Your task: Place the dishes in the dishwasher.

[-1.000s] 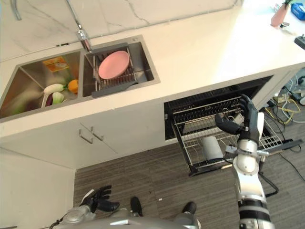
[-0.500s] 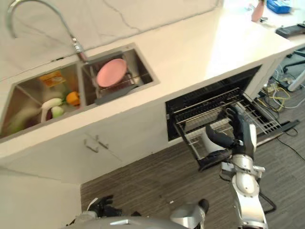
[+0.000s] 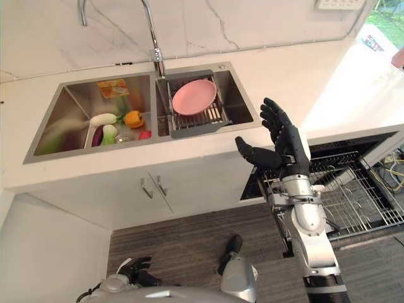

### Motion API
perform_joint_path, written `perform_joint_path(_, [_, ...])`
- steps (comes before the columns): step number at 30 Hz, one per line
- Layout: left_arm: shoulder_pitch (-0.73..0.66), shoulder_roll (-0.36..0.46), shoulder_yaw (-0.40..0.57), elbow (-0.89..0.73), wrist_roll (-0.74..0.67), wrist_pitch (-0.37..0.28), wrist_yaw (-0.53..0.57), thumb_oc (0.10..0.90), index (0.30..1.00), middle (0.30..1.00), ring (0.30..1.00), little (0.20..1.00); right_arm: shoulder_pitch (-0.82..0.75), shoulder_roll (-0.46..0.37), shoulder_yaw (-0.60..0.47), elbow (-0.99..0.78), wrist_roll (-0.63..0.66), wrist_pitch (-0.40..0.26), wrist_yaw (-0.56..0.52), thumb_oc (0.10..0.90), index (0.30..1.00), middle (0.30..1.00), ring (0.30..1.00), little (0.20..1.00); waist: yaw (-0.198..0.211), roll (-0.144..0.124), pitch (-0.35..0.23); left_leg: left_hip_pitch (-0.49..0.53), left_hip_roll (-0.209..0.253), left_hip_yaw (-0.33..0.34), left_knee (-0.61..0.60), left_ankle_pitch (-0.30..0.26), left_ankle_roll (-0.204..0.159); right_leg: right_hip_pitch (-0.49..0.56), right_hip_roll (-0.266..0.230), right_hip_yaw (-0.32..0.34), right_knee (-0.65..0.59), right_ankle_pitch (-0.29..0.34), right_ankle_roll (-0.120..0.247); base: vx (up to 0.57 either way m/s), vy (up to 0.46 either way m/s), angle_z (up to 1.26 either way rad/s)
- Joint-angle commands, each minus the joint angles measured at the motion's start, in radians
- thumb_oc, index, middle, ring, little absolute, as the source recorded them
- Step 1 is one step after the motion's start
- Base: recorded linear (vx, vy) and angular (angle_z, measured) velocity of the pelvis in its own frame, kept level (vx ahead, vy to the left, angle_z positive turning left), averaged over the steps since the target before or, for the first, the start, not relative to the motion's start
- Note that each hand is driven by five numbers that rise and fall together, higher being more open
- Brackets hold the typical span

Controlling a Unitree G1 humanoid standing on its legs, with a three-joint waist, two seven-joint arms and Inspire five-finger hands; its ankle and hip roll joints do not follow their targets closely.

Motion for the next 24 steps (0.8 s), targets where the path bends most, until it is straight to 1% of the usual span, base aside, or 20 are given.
perform_joint_path(1, [-0.036, 0.004, 0.002, -0.032, 0.051, -0.028, -0.008, 0.800, 0.900, 0.900, 0.900, 0.900, -0.112, -0.015, -0.082, -0.054, 0.048, -0.105, 0.007, 0.800, 0.900, 0.900, 0.900, 0.900, 0.013, -0.013, -0.039, 0.049, -0.074, 0.122, 0.010, -0.048, -0.003, 0.035, -0.005, 0.017, 0.009, -0.011, 0.054, 0.19, -0.097, 0.44])
perform_joint_path(2, [-0.023, 0.003, 0.003, -0.032, 0.052, -0.024, -0.009, 0.800, 0.900, 0.900, 0.900, 0.900, -0.113, -0.020, -0.083, -0.048, 0.048, -0.104, 0.004, 0.800, 0.900, 0.900, 0.900, 0.900, 0.021, -0.009, -0.045, 0.053, -0.078, 0.124, 0.018, -0.059, -0.002, 0.047, -0.010, -0.001, 0.017, -0.017, 0.048, 0.12, -0.073, 0.23])
perform_joint_path(3, [-0.022, 0.003, 0.003, -0.032, 0.052, -0.024, -0.009, 0.800, 0.900, 0.900, 0.900, 0.900, -0.113, -0.020, -0.082, -0.048, 0.048, -0.105, 0.004, 0.800, 0.900, 0.900, 0.900, 0.900, 0.020, -0.009, -0.045, 0.052, -0.077, 0.124, 0.019, -0.059, -0.002, 0.047, -0.010, -0.001, 0.017, -0.017, 0.048, 0.18, -0.141, 0.07])
perform_joint_path(5, [0.001, 0.005, 0.012, -0.018, 0.049, -0.020, -0.004, 0.800, 0.900, 0.900, 0.900, 0.900, -0.125, -0.033, -0.068, -0.042, 0.056, -0.100, 0.016, 0.800, 0.900, 0.900, 0.900, 0.900, 0.043, 0.002, -0.050, 0.036, -0.079, 0.120, 0.095, -0.084, -0.005, 0.069, -0.016, -0.047, 0.025, -0.050, 0.020, 0.20, -0.227, 0.15])
perform_joint_path(6, [0.001, 0.005, 0.012, -0.018, 0.048, -0.020, -0.004, 0.800, 0.900, 0.900, 0.900, 0.900, -0.125, -0.034, -0.068, -0.042, 0.057, -0.100, 0.017, 0.800, 0.900, 0.900, 0.900, 0.900, 0.042, 0.003, -0.050, 0.033, -0.076, 0.120, 0.102, -0.088, -0.006, 0.070, -0.015, -0.048, 0.025, -0.052, 0.018, 0.13, -0.211, 0.24])
perform_joint_path(7, [0.003, 0.003, 0.013, -0.014, 0.045, -0.021, -0.002, 0.800, 0.900, 0.900, 0.900, 0.900, -0.130, -0.040, -0.059, -0.036, 0.064, -0.101, 0.021, 0.800, 0.900, 0.900, 0.900, 0.900, 0.045, 0.002, -0.046, 0.018, -0.071, 0.120, 0.148, -0.096, -0.017, 0.079, -0.010, -0.047, 0.021, -0.062, 0.011, 0.10, -0.179, 0.16])
perform_joint_path(9, [0.003, 0.002, 0.020, -0.010, 0.027, -0.022, 0.005, 0.800, 0.900, 0.900, 0.900, 0.900, -0.128, -0.052, -0.046, -0.033, 0.088, -0.100, 0.030, 0.800, 0.900, 0.900, 0.900, 0.900, 0.044, -0.005, -0.039, -0.021, -0.040, 0.139, 0.254, -0.080, -0.063, 0.104, 0.004, -0.033, 0.012, -0.086, -0.007, 0.16, -0.269, 0.11])
perform_joint_path(10, [-0.001, 0.002, 0.024, -0.011, 0.019, -0.024, 0.008, 0.800, 0.900, 0.900, 0.900, 0.900, -0.130, -0.059, -0.035, -0.036, 0.102, -0.102, 0.037, 0.800, 0.900, 0.900, 0.900, 0.900, 0.049, -0.008, -0.030, -0.051, -0.010, 0.140, 0.352, -0.065, -0.099, 0.115, 0.014, -0.022, 0.009, -0.100, -0.021, 0.15, -0.261, 0.08])
perform_joint_path(11, [-0.005, 0.005, 0.030, -0.014, 0.010, -0.025, 0.016, 0.800, 0.900, 0.900, 0.900, 0.900, -0.129, -0.067, -0.029, -0.041, 0.108, -0.100, 0.042, 0.800, 0.900, 0.900, 0.900, 0.900, 0.058, -0.013, -0.020, -0.081, 0.003, 0.133, 0.418, -0.023, -0.138, 0.129, 0.017, -0.015, 0.009, -0.105, -0.029, 0.11, -0.279, 0.03])
perform_joint_path(12, [-0.009, 0.007, 0.034, -0.014, 0.004, -0.025, 0.025, 0.800, 0.900, 0.900, 0.900, 0.900, -0.134, -0.073, -0.027, -0.029, 0.113, -0.097, 0.047, 0.800, 0.900, 0.900, 0.900, 0.900, 0.070, -0.022, -0.013, -0.120, 0.020, 0.120, 0.483, 0.003, -0.174, 0.144, 0.025, -0.019, -0.002, -0.116, -0.044, 0.08, -0.214, -0.11])
perform_joint_path(13, [-0.010, 0.006, 0.040, -0.011, -0.001, -0.026, 0.032, 0.800, 0.900, 0.900, 0.900, 0.900, -0.135, -0.076, -0.025, -0.016, 0.118, -0.098, 0.048, 0.800, 0.900, 0.900, 0.900, 0.900, 0.077, -0.025, -0.011, -0.140, 0.037, 0.113, 0.491, 0.021, -0.184, 0.156, 0.034, -0.028, -0.016, -0.124, -0.054, 0.06, -0.142, -0.20])
perform_joint_path(15, [0.002, -0.007, 0.046, -0.007, -0.010, -0.021, 0.031, 0.800, 0.900, 0.900, 0.900, 0.900, -0.125, -0.080, -0.024, -0.003, 0.132, -0.093, 0.058, 0.800, 0.900, 0.900, 0.900, 0.900, 0.082, -0.015, -0.019, -0.137, 0.079, 0.131, 0.389, 0.002, -0.155, 0.175, 0.043, -0.035, -0.051, -0.132, -0.050, 0.08, 0.038, -0.28])
perform_joint_path(16, [0.012, -0.014, 0.041, -0.004, -0.005, -0.020, 0.027, 0.800, 0.900, 0.900, 0.900, 0.900, -0.129, -0.085, -0.021, 0.005, 0.131, -0.094, 0.060, 0.800, 0.900, 0.900, 0.900, 0.900, 0.087, -0.015, -0.024, -0.147, 0.112, 0.136, 0.333, 0.005, -0.148, 0.184, 0.036, -0.021, -0.070, -0.130, -0.042, 0.06, 0.082, -0.16])
perform_joint_path(17, [0.013, -0.015, 0.040, -0.004, -0.004, -0.020, 0.027, 0.800, 0.900, 0.900, 0.900, 0.900, -0.129, -0.087, -0.020, 0.007, 0.132, -0.095, 0.061, 0.800, 0.900, 0.900, 0.900, 0.900, 0.090, -0.014, -0.028, -0.144, 0.109, 0.140, 0.323, 0.009, -0.148, 0.182, 0.037, -0.018, -0.074, -0.127, -0.041, 0.05, 0.075, -0.04])
perform_joint_path(18, [0.028, -0.021, 0.024, -0.015, 0.001, -0.023, 0.017, 0.800, 0.900, 0.900, 0.900, 0.900, -0.150, -0.102, -0.013, 0.023, 0.105, -0.107, 0.061, 0.800, 0.900, 0.900, 0.900, 0.900, 0.109, -0.015, -0.034, -0.158, 0.157, 0.149, 0.265, 0.072, -0.149, 0.196, 0.034, -0.030, -0.095, -0.128, -0.037, 0.12, 0.063, -0.10])
perform_joint_path(19, [0.044, -0.002, 0.014, 0.002, 0.030, -0.020, 0.021, 0.800, 0.900, 0.900, 0.900, 0.900, -0.147, -0.104, -0.005, 0.037, 0.129, -0.099, 0.073, 0.800, 0.900, 0.900, 0.900, 0.900, 0.102, -0.006, -0.045, -0.148, 0.169, 0.136, 0.202, 0.162, -0.160, 0.202, 0.077, 0.002, -0.112, -0.144, -0.044, 0.16, 0.083, -0.12])
perform_joint_path(20, [0.043, -0.006, 0.026, 0.014, 0.024, -0.015, 0.024, 0.800, 0.900, 0.900, 0.900, 0.900, -0.136, -0.105, -0.010, 0.036, 0.130, -0.093, 0.073, 0.800, 0.900, 0.900, 0.900, 0.900, 0.098, -0.010, -0.049, -0.142, 0.172, 0.154, 0.183, 0.157, -0.160, 0.210, 0.083, 0.013, -0.127, -0.132, -0.042, 0.19, 0.128, -0.19])
perform_joint_path(21, [0.045, -0.010, 0.029, 0.015, 0.026, -0.017, 0.025, 0.800, 0.900, 0.900, 0.900, 0.900, -0.140, -0.123, 0.000, 0.057, 0.107, -0.093, 0.064, 0.800, 0.900, 0.900, 0.900, 0.900, 0.107, -0.008, -0.052, -0.145, 0.167, 0.165, 0.189, 0.149, -0.163, 0.227, 0.081, 0.020, -0.140, -0.121, -0.033, 0.15, 0.114, -0.25])
perform_joint_path(23, [0.059, -0.015, 0.040, 0.003, 0.000, -0.021, 0.015, 0.800, 0.900, 0.900, 0.900, 0.900, -0.137, -0.122, 0.007, 0.064, 0.071, -0.080, 0.055, 0.800, 0.900, 0.900, 0.900, 0.900, 0.121, 0.003, -0.066, -0.131, 0.141, 0.158, 0.131, 0.113, -0.152, 0.241, 0.077, 0.019, -0.153, -0.108, -0.025, 0.12, 0.114, -0.38])
perform_joint_path(24, [0.060, -0.016, 0.040, 0.002, -0.001, -0.021, 0.015, 0.800, 0.900, 0.900, 0.900, 0.900, -0.137, -0.122, 0.008, 0.064, 0.070, -0.080, 0.054, 0.800, 0.900, 0.900, 0.900, 0.900, 0.121, 0.004, -0.066, -0.128, 0.139, 0.159, 0.125, 0.114, -0.151, 0.242, 0.076, 0.020, -0.153, -0.106, -0.023, 0.10, 0.094, -0.35])
